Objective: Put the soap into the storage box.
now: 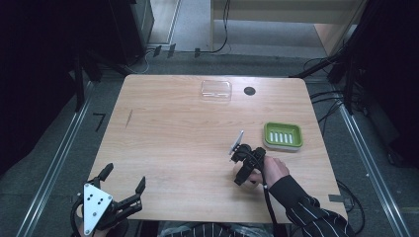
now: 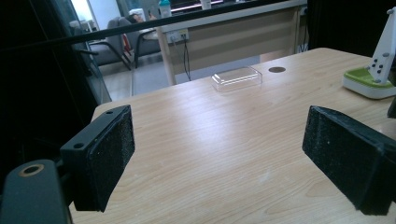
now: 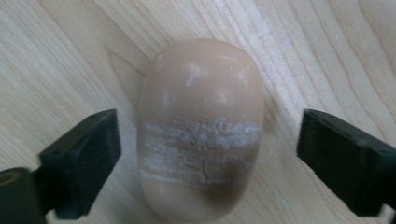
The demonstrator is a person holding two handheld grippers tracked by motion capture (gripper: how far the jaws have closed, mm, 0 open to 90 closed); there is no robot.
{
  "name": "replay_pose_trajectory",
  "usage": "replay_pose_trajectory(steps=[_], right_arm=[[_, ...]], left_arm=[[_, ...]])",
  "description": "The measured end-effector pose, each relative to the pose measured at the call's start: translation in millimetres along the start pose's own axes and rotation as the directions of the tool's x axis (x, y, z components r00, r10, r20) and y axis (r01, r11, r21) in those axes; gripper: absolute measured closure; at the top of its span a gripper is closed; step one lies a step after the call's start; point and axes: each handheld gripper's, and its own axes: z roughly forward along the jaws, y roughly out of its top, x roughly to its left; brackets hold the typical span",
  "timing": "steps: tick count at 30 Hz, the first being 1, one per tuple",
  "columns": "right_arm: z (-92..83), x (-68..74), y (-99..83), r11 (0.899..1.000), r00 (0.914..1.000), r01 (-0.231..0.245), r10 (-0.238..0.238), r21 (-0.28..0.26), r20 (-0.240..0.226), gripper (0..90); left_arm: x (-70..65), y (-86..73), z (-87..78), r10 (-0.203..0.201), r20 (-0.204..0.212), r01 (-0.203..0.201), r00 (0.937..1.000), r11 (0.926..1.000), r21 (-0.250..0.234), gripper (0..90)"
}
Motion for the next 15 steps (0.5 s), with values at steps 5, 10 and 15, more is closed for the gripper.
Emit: replay_pose_trajectory(steps=[5,10,15], right_arm=[[3.1,3.7,0.2,1.0,1.0,0.007,-0.007,0.022,0.003,16.3],[4.6,6.0,-0.2,0.999,0.9996,0.004,-0.005,0.034,0.029,22.2],[5.2,5.5,0.1,0.999,0.9994,0.008,-0.01,0.041,0.035,25.3]], left_arm=[[-0.8,0.1,1.2,0.008,0.002,-0.008,1.0,1.0,0.004,9.6],[-0.4,0.1,-0.2,0.004,-0.002,-0.004,1.0,1.0,0.0,9.6],[-0.8,0.1,1.2,0.007,-0.002,-0.007,1.0,1.0,0.003,9.6]])
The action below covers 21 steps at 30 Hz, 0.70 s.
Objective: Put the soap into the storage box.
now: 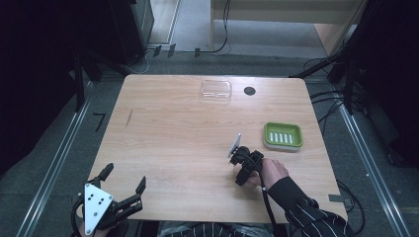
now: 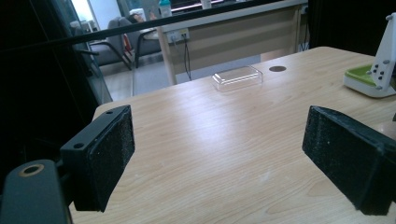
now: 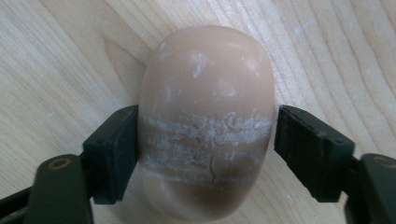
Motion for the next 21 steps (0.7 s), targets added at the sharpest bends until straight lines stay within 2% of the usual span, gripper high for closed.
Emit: replay_pose_trajectory(steps=[4,9,16,21], right_arm=[[2.0,0.8,1.1,1.0,0.9997,0.015,-0.014,0.015,-0.022,31.7],[1.7,0.3,0.4,1.0,0.9996,-0.005,0.005,0.014,-0.028,32.7],[1.9,-0.6,-0.7,1.0,0.9994,0.006,-0.006,0.005,-0.033,33.1],[1.9,-1.2,-0.3,0.999,0.9988,0.032,-0.031,0.007,-0.037,33.2]], left_arm=[[0.4,0.0,-1.2,-0.001,-0.002,0.001,1.0,1.0,0.001,9.6],[0.1,-0.1,-0.7,0.0,-0.002,0.0,1.0,1.0,-0.002,9.6],[0.0,-0.1,-2.1,-0.001,-0.004,0.001,1.0,1.0,-0.007,9.6],[0.3,-0.2,-1.3,0.002,-0.004,-0.002,1.0,1.0,-0.002,9.6]])
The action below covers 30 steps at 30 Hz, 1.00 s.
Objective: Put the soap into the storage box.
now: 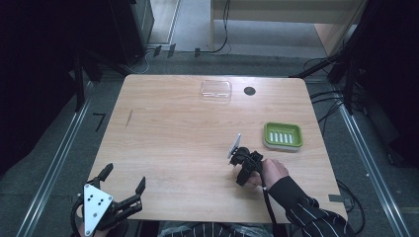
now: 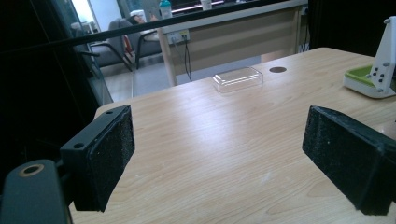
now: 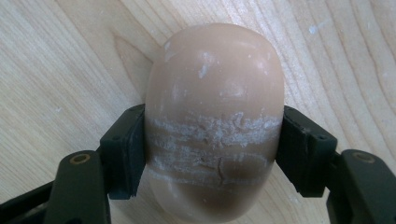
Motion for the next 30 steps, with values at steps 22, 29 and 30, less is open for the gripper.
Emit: replay_pose_trajectory(steps=[22,29,30], right_arm=[[-13.5,-12.8,-14.0,0.998,0.9974,0.065,-0.065,-0.002,0.031,33.2],[-14.3,-19.2,-21.9,0.998,0.9972,0.062,-0.063,0.009,0.04,33.3],[-14.3,-19.2,-21.9,0.998,0.9972,0.062,-0.063,0.009,0.04,33.3]], left_arm=[[0.1,0.0,-0.6,-0.01,0.001,0.01,1.0,0.9999,-0.008,9.6],[0.0,0.2,0.0,-0.004,-0.001,0.004,1.0,1.0,-0.001,9.6],[0.0,0.1,-0.1,-0.004,-0.001,0.004,1.0,1.0,-0.001,9.6]])
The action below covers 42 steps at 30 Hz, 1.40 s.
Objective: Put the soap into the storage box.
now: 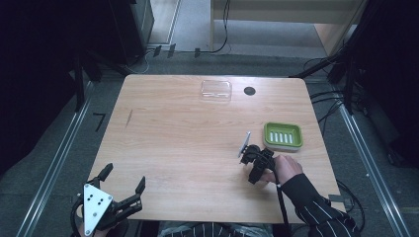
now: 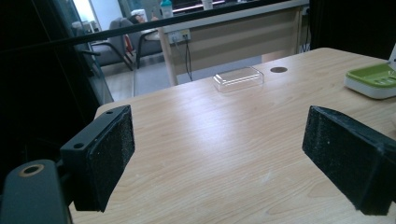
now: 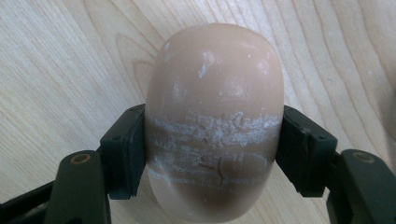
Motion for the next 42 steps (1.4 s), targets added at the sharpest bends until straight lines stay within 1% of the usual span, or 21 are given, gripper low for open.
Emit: replay_pose_trajectory(steps=[1,3,4,5,9,10,12,17,19,22,28,29,30,32,34,35,36,40,42], right_arm=[[-0.2,-0.9,-0.7,1.0,0.9999,0.01,-0.01,0.002,0.0,33.3],[-0.5,-1.3,-2.1,1.0,0.9999,0.012,-0.012,0.008,0.009,33.3],[-1.0,-2.1,-3.2,1.0,0.9996,0.026,-0.026,0.01,0.01,33.3],[-1.5,-2.3,-4.2,1.0,0.9997,0.022,-0.022,0.008,0.011,33.3],[-3.6,-4.6,-7.7,0.999,0.9993,0.036,-0.036,0.004,0.008,33.3],[-4.1,-6.1,-8.6,0.999,0.9991,0.04,-0.04,0.007,0.017,33.3],[-3.9,-7.8,-10.2,0.999,0.9985,0.05,-0.05,0.009,0.021,33.3],[-5.6,-10.8,-15.7,0.998,0.9979,0.061,-0.062,0.012,0.02,33.3],[-6.0,-13.3,-18.1,0.998,0.9979,0.059,-0.059,0.007,0.027,33.3],[-6.1,-16.2,-21.7,0.998,0.9974,0.065,-0.065,0.015,0.031,33.3],[-9.7,-22.0,-29.1,0.999,0.998,0.05,-0.05,0.01,0.038,33.3],[-11.5,-25.6,-31.0,0.999,0.9981,0.048,-0.048,0.007,0.038,33.3],[-12.1,-26.9,-31.6,0.999,0.9977,0.049,-0.05,0.004,0.046,33.3],[-13.0,-29.6,-32.6,0.999,0.9981,0.041,-0.041,-0.001,0.047,33.3],[-14.4,-31.8,-33.6,0.999,0.9978,0.042,-0.042,-0.001,0.051,33.3],[-14.4,-31.8,-33.6,0.999,0.9978,0.042,-0.042,-0.001,0.051,33.3],[-15.5,-32.3,-34.2,0.999,0.998,0.032,-0.032,-0.004,0.054,33.3],[-16.7,-35.1,-33.5,0.999,0.9974,0.039,-0.038,-0.005,0.061,33.3],[-18.1,-37.6,-30.7,1.0,0.9975,0.027,-0.026,-0.007,0.066,33.3]], left_arm=[[0.0,0.0,-0.2,-0.004,0.001,0.004,1.0,1.0,-0.004,9.6],[-0.3,0.1,-0.7,-0.005,0.001,0.005,1.0,1.0,-0.006,9.6],[-0.3,0.1,-0.6,-0.005,0.001,0.005,1.0,1.0,-0.006,9.6],[-0.2,0.1,-0.5,-0.005,0.001,0.005,1.0,1.0,-0.006,9.6],[-0.2,0.0,0.0,0.0,0.0,0.0,1.0,1.0,-0.001,9.6],[0.1,-0.1,-0.2,-0.002,0.002,0.002,1.0,1.0,-0.003,9.6],[0.3,-0.1,-1.2,-0.006,0.001,0.006,1.0,0.9999,-0.009,9.6],[-0.2,0.0,-0.2,-0.002,0.0,0.002,1.0,1.0,-0.005,9.6],[-0.2,-0.1,-0.2,-0.001,-0.002,0.001,1.0,1.0,-0.003,9.6],[0.0,-0.1,-1.3,-0.006,-0.001,0.006,1.0,0.9999,-0.01,9.6],[-0.2,-0.1,-0.3,-0.003,-0.001,0.003,1.0,1.0,-0.005,9.6],[-0.2,-0.2,-0.5,-0.004,0.0,0.004,1.0,1.0,-0.007,9.6],[-0.2,-0.1,-0.8,-0.005,-0.001,0.005,1.0,1.0,-0.008,9.6],[-0.3,0.0,-1.2,-0.003,0.0,0.003,1.0,1.0,-0.009,9.6],[-0.5,0.1,-1.1,-0.003,-0.001,0.003,1.0,1.0,-0.009,9.6],[-0.6,0.1,-0.9,-0.002,-0.001,0.002,1.0,1.0,-0.008,9.6],[-0.7,0.1,-0.5,-0.001,-0.001,0.001,1.0,1.0,-0.007,9.6],[-0.9,0.1,-0.3,0.001,0.0,-0.001,1.0,1.0,-0.004,9.6],[-1.0,0.2,-0.5,0.003,0.0,-0.003,1.0,1.0,-0.005,9.6]])
